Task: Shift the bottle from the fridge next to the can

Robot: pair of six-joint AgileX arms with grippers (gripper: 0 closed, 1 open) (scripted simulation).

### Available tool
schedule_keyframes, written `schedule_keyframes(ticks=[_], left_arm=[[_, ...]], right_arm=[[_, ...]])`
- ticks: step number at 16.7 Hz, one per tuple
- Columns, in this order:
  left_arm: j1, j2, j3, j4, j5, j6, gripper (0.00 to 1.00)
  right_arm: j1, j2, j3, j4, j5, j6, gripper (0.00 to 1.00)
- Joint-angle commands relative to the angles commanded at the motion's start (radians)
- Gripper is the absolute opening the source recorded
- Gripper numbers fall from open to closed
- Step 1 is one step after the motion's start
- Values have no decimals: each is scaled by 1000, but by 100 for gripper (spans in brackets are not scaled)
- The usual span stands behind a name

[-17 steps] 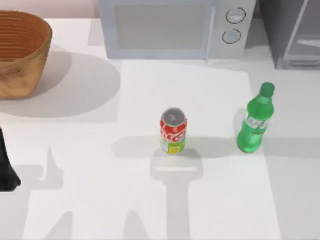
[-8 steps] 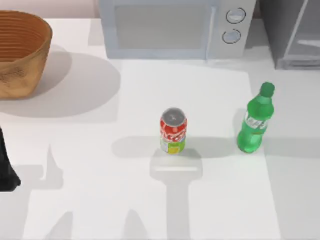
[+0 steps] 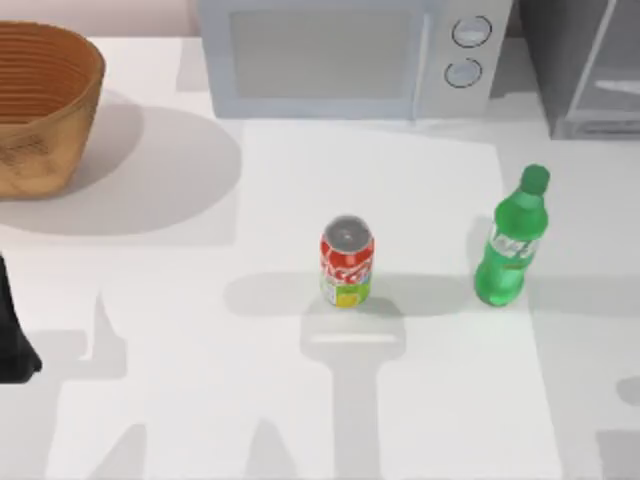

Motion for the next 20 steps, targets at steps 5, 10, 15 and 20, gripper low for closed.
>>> schedule_keyframes(ticks=[5, 10, 15, 20], left_arm=[[0, 0, 0, 0, 0, 0, 100], [0, 0, 0, 0, 0, 0, 100], [0, 0, 0, 0, 0, 0, 100], [0, 0, 0, 0, 0, 0, 100]], right_arm=[[-549, 571, 178, -8, -257, -543, 100], [-1034, 1135, 330, -11, -466, -1097, 100], [-1303, 1487, 428, -12, -596, -1467, 100], [-1370, 1589, 459, -13, -638, -1586, 100]])
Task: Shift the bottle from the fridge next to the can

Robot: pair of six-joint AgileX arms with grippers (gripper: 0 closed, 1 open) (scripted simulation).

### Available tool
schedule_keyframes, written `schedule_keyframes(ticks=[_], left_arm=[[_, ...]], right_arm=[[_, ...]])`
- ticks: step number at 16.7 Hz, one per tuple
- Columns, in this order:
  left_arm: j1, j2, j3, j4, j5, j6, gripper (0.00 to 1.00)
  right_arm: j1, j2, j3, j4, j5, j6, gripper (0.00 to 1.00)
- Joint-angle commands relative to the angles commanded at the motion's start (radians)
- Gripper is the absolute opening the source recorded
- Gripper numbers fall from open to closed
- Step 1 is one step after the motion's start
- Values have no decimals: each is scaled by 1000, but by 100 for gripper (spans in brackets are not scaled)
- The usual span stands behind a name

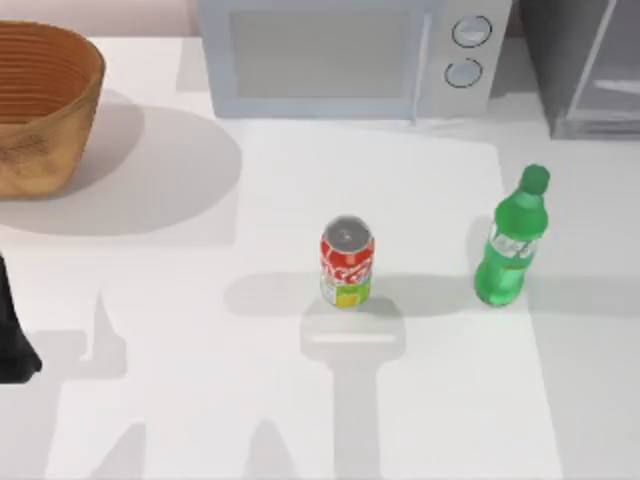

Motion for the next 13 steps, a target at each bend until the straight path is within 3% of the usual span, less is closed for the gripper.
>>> schedule_keyframes(ticks=[7, 10, 13], left_arm=[[0, 0, 0, 0, 0, 0, 100], [0, 0, 0, 0, 0, 0, 100], [0, 0, 0, 0, 0, 0, 100]], right_arm=[[27, -1, -4, 33, 5, 33, 100], [110, 4, -5, 145, 21, 156, 100], [239, 11, -6, 320, 49, 371, 100]])
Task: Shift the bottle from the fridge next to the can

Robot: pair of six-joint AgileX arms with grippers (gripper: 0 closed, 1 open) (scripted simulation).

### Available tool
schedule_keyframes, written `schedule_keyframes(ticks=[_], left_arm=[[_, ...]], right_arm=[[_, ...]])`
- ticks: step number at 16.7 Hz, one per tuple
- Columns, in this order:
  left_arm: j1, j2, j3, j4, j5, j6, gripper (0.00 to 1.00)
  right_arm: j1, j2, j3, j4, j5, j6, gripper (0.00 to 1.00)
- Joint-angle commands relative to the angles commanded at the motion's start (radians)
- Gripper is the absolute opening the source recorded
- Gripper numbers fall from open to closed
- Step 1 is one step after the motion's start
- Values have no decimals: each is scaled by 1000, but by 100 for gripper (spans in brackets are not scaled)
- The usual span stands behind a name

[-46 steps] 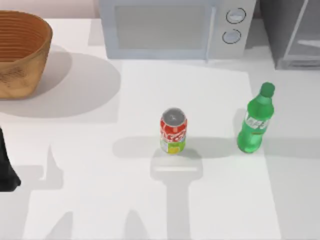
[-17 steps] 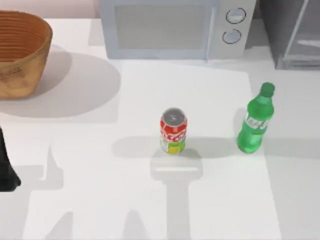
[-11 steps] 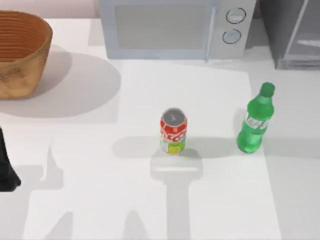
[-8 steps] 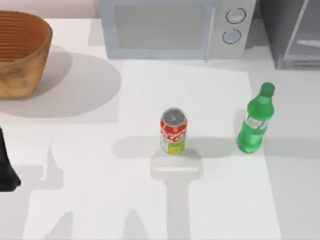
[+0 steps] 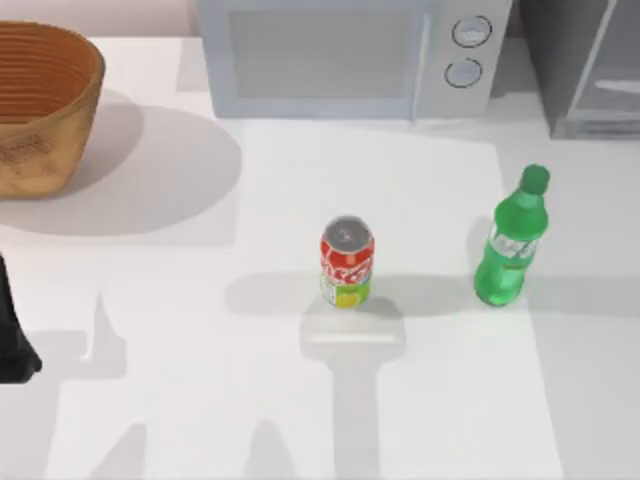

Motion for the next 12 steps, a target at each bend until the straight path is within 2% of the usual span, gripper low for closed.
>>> schedule_keyframes(ticks=[8, 12], left_arm=[[0, 0, 0, 0, 0, 0, 100], [0, 0, 0, 0, 0, 0, 100]], right_arm=[[431, 8, -14, 586, 92, 753, 100], [594, 6, -21, 794, 124, 972, 100]])
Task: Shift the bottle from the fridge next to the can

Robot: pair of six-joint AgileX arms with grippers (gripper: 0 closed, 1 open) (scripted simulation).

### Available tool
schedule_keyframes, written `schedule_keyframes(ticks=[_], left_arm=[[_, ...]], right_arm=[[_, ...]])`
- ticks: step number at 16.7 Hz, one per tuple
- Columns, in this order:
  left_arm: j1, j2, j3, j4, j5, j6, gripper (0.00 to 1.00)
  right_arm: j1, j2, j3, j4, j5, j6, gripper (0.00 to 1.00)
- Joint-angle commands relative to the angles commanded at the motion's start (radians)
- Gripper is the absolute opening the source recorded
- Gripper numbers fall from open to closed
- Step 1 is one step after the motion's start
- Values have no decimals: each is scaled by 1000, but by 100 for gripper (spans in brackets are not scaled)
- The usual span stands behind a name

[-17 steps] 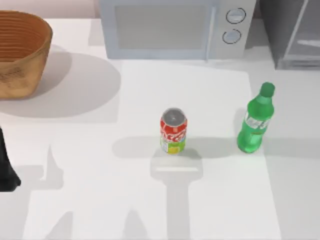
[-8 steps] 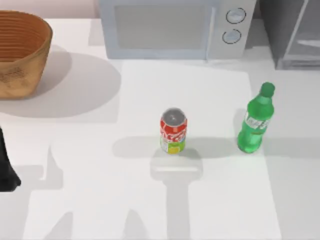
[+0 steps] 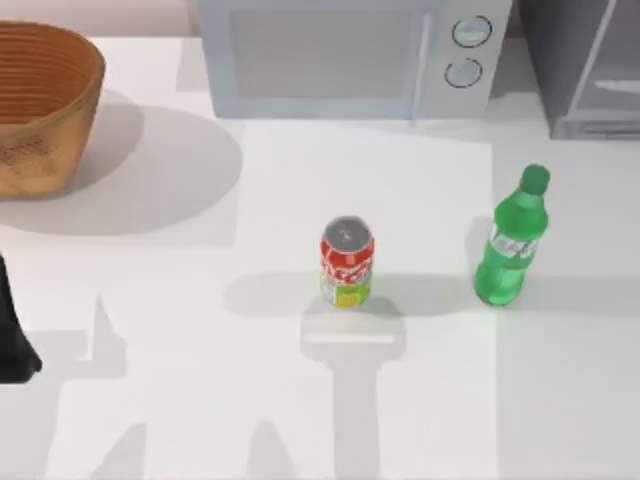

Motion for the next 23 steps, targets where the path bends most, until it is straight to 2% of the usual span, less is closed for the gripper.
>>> schedule_keyframes(ticks=[3, 8, 11, 14, 20, 23], left_arm=[[0, 0, 0, 0, 0, 0, 100], [0, 0, 0, 0, 0, 0, 100], [0, 0, 0, 0, 0, 0, 100], [0, 0, 0, 0, 0, 0, 100], [0, 0, 0, 0, 0, 0, 100], [0, 0, 0, 0, 0, 0, 100]], right_arm=[[47, -1, -2, 52, 9, 54, 100], [37, -8, -10, 57, 9, 54, 100], [100, -19, -31, 85, 61, 108, 100], [255, -46, -80, 144, 176, 218, 100], [700, -140, -215, 305, 503, 501, 100], [871, -188, -277, 376, 647, 622, 100]])
